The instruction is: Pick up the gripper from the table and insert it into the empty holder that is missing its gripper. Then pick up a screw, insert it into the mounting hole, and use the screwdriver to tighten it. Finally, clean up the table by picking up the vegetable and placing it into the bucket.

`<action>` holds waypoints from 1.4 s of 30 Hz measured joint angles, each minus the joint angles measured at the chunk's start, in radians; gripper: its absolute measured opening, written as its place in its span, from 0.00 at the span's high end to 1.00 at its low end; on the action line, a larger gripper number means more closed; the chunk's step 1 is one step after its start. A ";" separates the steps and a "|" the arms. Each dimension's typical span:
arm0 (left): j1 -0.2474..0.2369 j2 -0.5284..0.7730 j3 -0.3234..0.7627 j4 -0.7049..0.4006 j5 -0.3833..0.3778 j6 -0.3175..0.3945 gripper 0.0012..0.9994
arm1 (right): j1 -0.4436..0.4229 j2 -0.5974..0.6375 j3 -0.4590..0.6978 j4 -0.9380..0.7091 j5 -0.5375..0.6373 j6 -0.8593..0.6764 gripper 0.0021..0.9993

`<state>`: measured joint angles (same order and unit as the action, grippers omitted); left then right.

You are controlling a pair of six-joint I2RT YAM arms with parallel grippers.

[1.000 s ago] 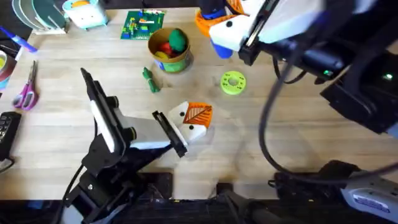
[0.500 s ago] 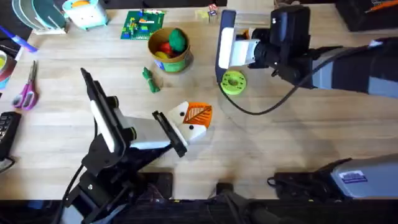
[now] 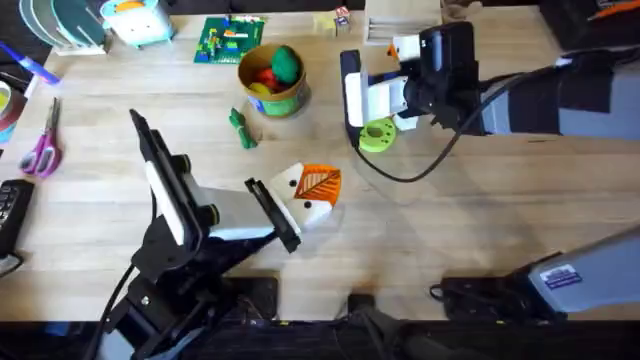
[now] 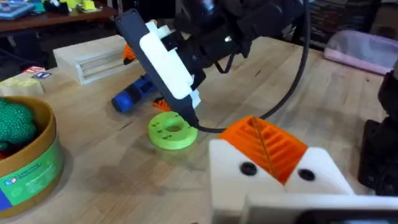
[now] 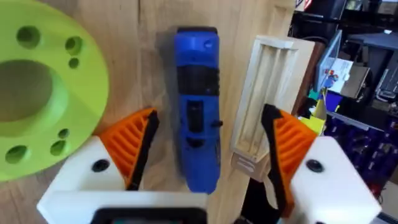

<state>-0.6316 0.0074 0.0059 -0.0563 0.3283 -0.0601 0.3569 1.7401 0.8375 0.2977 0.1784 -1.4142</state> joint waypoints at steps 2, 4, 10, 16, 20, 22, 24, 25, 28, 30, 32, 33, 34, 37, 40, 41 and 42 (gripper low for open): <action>0.000 0.000 0.000 0.000 0.000 0.000 0.99 | 0.000 0.000 0.000 0.000 0.001 0.002 0.01; 0.000 0.000 0.000 0.000 0.000 0.000 0.99 | 0.000 0.000 0.000 0.000 0.002 0.012 0.01; 0.000 0.000 0.000 0.000 0.000 0.000 0.99 | 0.001 -0.024 -0.004 -0.029 0.019 0.125 0.01; 0.000 0.000 0.000 0.000 0.000 0.000 0.99 | 0.003 -0.125 -0.015 -0.045 0.079 0.334 0.01; 0.000 0.000 0.000 0.000 0.000 0.001 0.88 | 0.003 -0.250 -0.015 -0.066 0.121 0.510 0.01; 0.000 0.000 0.000 0.000 0.000 0.003 0.59 | 0.003 -0.323 -0.015 -0.091 0.135 0.590 0.01; 0.000 0.000 0.000 0.000 0.000 0.003 0.28 | 0.003 -0.388 -0.015 -0.111 0.143 0.665 0.01; 0.000 0.000 0.000 0.000 0.000 0.003 0.11 | 0.003 -0.422 -0.015 -0.127 0.145 0.711 0.01; 0.000 0.000 0.000 0.000 0.000 0.000 0.01 | 0.003 -0.507 -0.015 -0.179 0.136 0.837 0.01; 0.000 0.000 0.000 0.000 0.000 0.000 0.01 | 0.003 -0.551 -0.015 -0.214 0.111 0.912 0.01; 0.000 0.000 0.000 0.000 0.000 0.000 0.01 | 0.003 -0.583 -0.015 -0.252 0.070 0.981 0.01; 0.000 0.000 0.000 0.000 0.000 0.000 0.01 | 0.003 -0.594 -0.015 -0.266 0.044 1.015 0.01; 0.000 0.000 0.000 0.000 -0.003 0.001 0.01 | 0.003 -0.601 -0.015 -0.276 0.019 1.046 0.01; 0.000 0.000 0.000 0.006 -0.023 0.003 0.01 | 0.003 -0.601 -0.015 -0.301 -0.069 1.118 0.01; 0.000 0.000 0.000 0.052 -0.045 0.004 0.01 | 0.003 -0.599 -0.015 -0.310 -0.149 1.155 0.01; 0.000 0.000 0.002 0.060 -0.052 0.004 0.01 | 0.003 -0.598 -0.015 -0.312 -0.170 1.162 0.01; 0.000 0.000 0.009 0.051 -0.063 0.004 0.01 | 0.003 -0.597 -0.015 -0.313 -0.191 1.169 0.01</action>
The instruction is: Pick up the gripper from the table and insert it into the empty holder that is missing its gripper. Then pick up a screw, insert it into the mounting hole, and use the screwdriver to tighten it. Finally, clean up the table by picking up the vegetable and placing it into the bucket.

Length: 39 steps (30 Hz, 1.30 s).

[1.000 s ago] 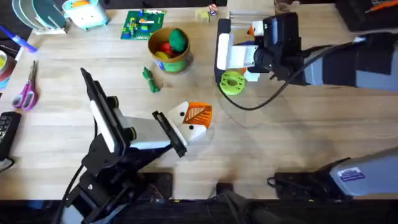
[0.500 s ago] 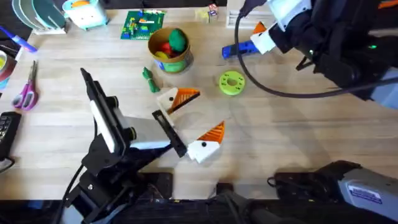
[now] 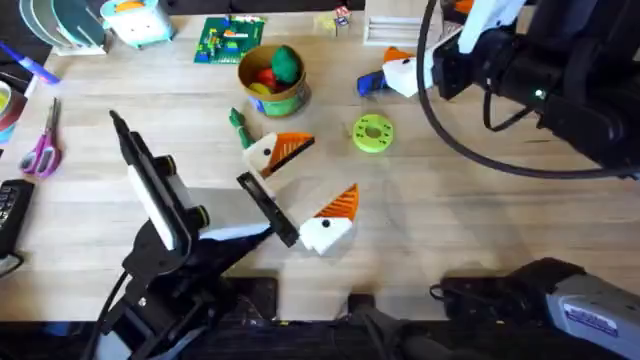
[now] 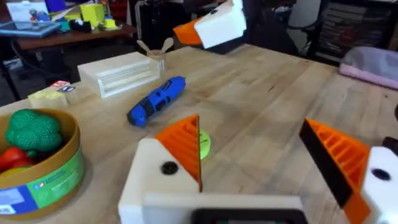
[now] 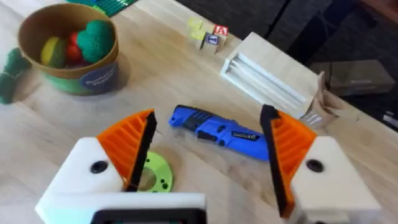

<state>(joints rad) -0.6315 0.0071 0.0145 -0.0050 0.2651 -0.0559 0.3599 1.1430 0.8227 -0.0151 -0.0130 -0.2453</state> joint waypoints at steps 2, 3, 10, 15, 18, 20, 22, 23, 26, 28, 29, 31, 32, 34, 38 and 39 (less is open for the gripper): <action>0.000 0.000 0.032 -0.061 -0.025 0.001 0.01 | 0.002 0.000 0.000 -0.001 -0.030 0.015 0.01; 0.000 0.000 0.062 -0.118 -0.044 0.003 0.01 | 0.002 0.000 0.000 -0.001 -0.040 0.028 0.01; 0.000 0.116 0.445 -0.538 -0.270 -0.005 0.01 | 0.004 0.000 0.000 -0.001 -0.074 0.191 0.01; 0.000 0.331 0.767 -0.843 -0.453 -0.018 0.01 | 0.004 0.000 0.000 0.000 -0.082 0.292 0.01; 0.000 0.466 0.930 -1.020 -0.529 -0.021 0.01 | 0.004 0.000 0.000 0.000 -0.083 0.318 0.01; 0.000 0.552 1.015 -1.119 -0.561 -0.023 0.01 | 0.004 0.000 0.000 -0.001 -0.083 0.327 0.01; 0.002 0.624 1.069 -1.178 -0.580 -0.037 0.01 | 0.004 0.000 0.000 -0.001 -0.084 0.332 0.01; 0.005 0.655 1.088 -1.194 -0.585 -0.051 0.01 | 0.003 0.000 0.000 -0.001 -0.085 0.336 0.01; 0.020 0.736 1.118 -1.196 -0.583 -0.095 0.01 | 0.004 0.000 0.000 -0.001 -0.086 0.342 0.01; 0.025 0.778 1.123 -1.213 -0.584 -0.111 0.01 | 0.004 0.000 0.000 0.000 -0.086 0.344 0.01; 0.025 0.796 1.123 -1.230 -0.586 -0.117 0.01 | 0.004 0.000 0.000 0.000 -0.086 0.344 0.01; 0.030 0.829 1.123 -1.246 -0.597 -0.142 0.01 | 0.004 0.000 0.000 -0.001 -0.086 0.344 0.01; 0.037 0.841 1.123 -1.244 -0.602 -0.161 0.01 | 0.004 0.000 0.000 -0.001 -0.086 0.344 0.01; 0.072 0.861 1.123 -1.243 -0.607 -0.212 0.01 | 0.004 0.000 0.000 -0.001 -0.086 0.346 0.01; 0.200 0.904 1.119 -1.223 -0.607 -0.309 0.01 | 0.004 0.000 0.000 -0.002 -0.086 0.347 0.01; 0.236 0.916 1.113 -1.205 -0.601 -0.325 0.01 | 0.004 0.000 0.000 -0.002 -0.086 0.347 0.01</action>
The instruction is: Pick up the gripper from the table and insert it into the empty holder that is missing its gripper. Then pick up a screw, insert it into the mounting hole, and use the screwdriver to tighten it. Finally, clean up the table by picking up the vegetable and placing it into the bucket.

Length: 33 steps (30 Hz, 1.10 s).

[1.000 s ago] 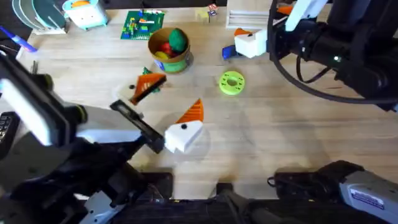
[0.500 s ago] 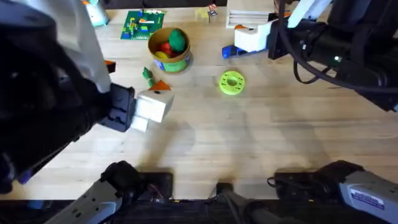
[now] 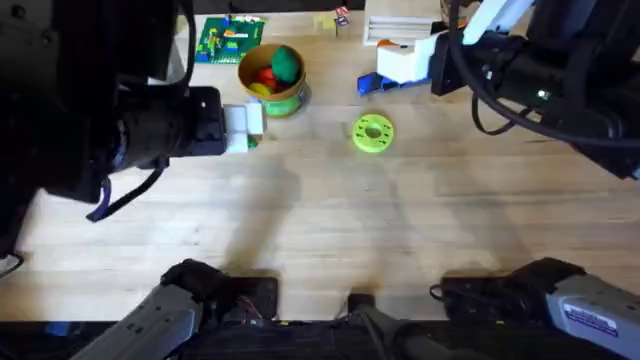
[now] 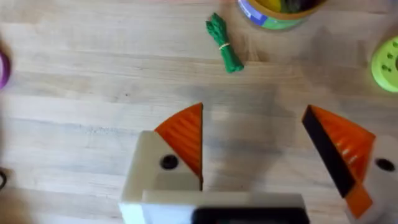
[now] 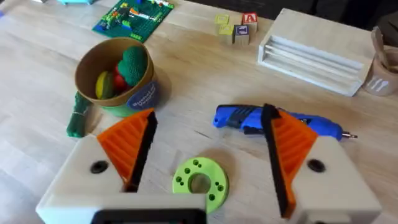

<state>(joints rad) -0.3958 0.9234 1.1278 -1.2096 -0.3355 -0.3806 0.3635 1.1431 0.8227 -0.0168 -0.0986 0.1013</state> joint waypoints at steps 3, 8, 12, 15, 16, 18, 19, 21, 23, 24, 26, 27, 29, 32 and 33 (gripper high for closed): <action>0.096 0.046 -0.033 0.038 0.033 -0.031 0.01 | 0.000 0.000 0.000 0.000 0.000 0.000 0.01; 0.226 0.137 -0.175 0.199 0.130 -0.042 0.01 | 0.000 0.000 0.000 -0.001 0.000 0.000 0.01; 0.287 0.207 -0.247 0.339 0.218 -0.014 0.01 | 0.000 0.000 0.000 -0.001 0.000 0.000 0.01; 0.326 0.271 -0.267 0.409 0.252 0.002 0.01 | 0.000 0.000 0.000 -0.001 0.000 0.000 0.01; 0.339 0.295 -0.267 0.427 0.260 0.006 0.01 | 0.000 0.000 0.000 -0.001 0.000 0.000 0.01; 0.364 0.346 -0.267 0.450 0.273 0.014 0.01 | 0.000 0.000 0.000 -0.002 0.000 0.000 0.01; 0.375 0.373 -0.267 0.454 0.283 0.018 0.01 | 0.000 0.000 0.000 -0.002 0.000 0.000 0.01; 0.406 0.468 -0.269 0.493 0.301 0.031 0.01 | 0.000 0.000 0.000 -0.002 0.000 0.000 0.01; 0.412 0.506 -0.270 0.536 0.310 0.033 0.00 | 0.000 0.000 0.000 -0.002 0.000 0.000 0.01; 0.413 0.520 -0.270 0.554 0.310 0.034 0.01 | 0.000 0.000 0.000 -0.002 0.000 0.000 0.01; 0.413 0.546 -0.270 0.588 0.317 0.037 0.01 | 0.000 0.000 0.000 -0.002 0.000 0.000 0.01; 0.413 0.556 -0.270 0.603 0.318 0.037 0.02 | 0.000 0.000 0.000 -0.002 0.000 0.000 0.01; 0.413 0.575 -0.270 0.632 0.322 0.037 0.05 | 0.000 0.000 0.000 -0.003 0.000 0.000 0.01; 0.413 0.597 -0.270 0.658 0.330 0.040 0.22 | 0.000 0.000 0.000 -0.003 0.000 0.000 0.01; 0.413 0.605 -0.270 0.660 0.335 0.043 0.37 | 0.000 0.000 0.000 -0.003 0.000 0.000 0.01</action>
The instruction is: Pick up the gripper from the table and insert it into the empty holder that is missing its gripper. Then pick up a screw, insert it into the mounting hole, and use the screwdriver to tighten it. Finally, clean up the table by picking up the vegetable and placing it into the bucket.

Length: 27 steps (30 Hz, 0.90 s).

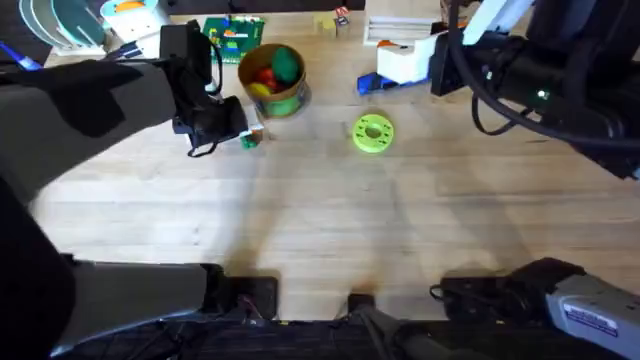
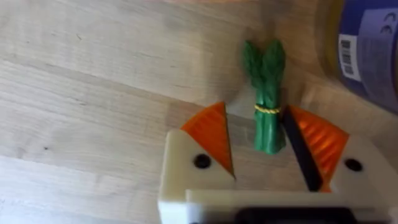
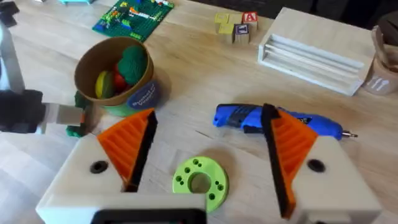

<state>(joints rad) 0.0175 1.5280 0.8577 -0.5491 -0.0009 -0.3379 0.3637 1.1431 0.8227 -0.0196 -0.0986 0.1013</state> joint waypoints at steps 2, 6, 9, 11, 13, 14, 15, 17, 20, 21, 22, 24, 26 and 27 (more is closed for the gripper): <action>0.000 0.014 0.000 0.000 0.009 0.002 0.51 | 0.000 0.000 0.000 0.000 0.000 0.000 0.01; 0.000 0.027 0.001 0.003 0.028 -0.001 0.94 | 0.000 0.000 0.000 0.000 0.000 0.000 0.01; 0.000 0.027 0.004 -0.002 0.027 -0.001 0.98 | 0.000 0.000 0.000 0.000 0.000 0.000 0.01; 0.000 0.026 0.014 -0.043 0.028 -0.001 0.98 | 0.000 0.000 0.000 0.000 0.000 0.000 0.01; 0.000 0.018 0.028 -0.104 0.027 0.001 0.98 | 0.000 0.000 0.000 0.000 0.000 0.000 0.01; 0.000 0.010 0.034 -0.134 0.028 0.001 0.98 | 0.000 0.000 0.000 0.000 0.000 0.000 0.01; 0.000 -0.002 0.043 -0.168 0.028 0.001 0.98 | 0.000 0.000 0.000 0.000 0.000 0.000 0.01; 0.000 -0.033 0.071 -0.217 0.028 0.001 0.98 | 0.000 0.000 0.000 0.000 0.000 0.000 0.01; 0.000 -0.095 0.142 -0.239 0.028 0.001 0.98 | 0.000 0.000 0.000 -0.001 0.000 0.000 0.01; 0.000 -0.120 0.169 -0.232 0.028 0.001 0.98 | 0.000 0.000 0.000 -0.001 0.000 0.000 0.01; 0.000 -0.145 0.193 -0.216 0.032 0.001 0.98 | 0.000 0.000 0.000 -0.001 0.000 0.000 0.01; 0.000 -0.188 0.226 -0.166 0.052 0.001 0.98 | 0.000 0.000 0.000 -0.001 0.000 0.000 0.01; 0.000 -0.217 0.241 -0.111 0.087 0.001 0.98 | 0.000 0.000 0.000 -0.001 0.000 0.000 0.01; 0.000 -0.223 0.246 -0.065 0.146 0.001 0.98 | 0.000 0.000 0.000 -0.001 0.000 0.000 0.01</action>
<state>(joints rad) 0.0174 1.3048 1.1034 -0.6146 0.1455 -0.3370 0.3637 1.1431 0.8227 -0.0204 -0.0986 0.1017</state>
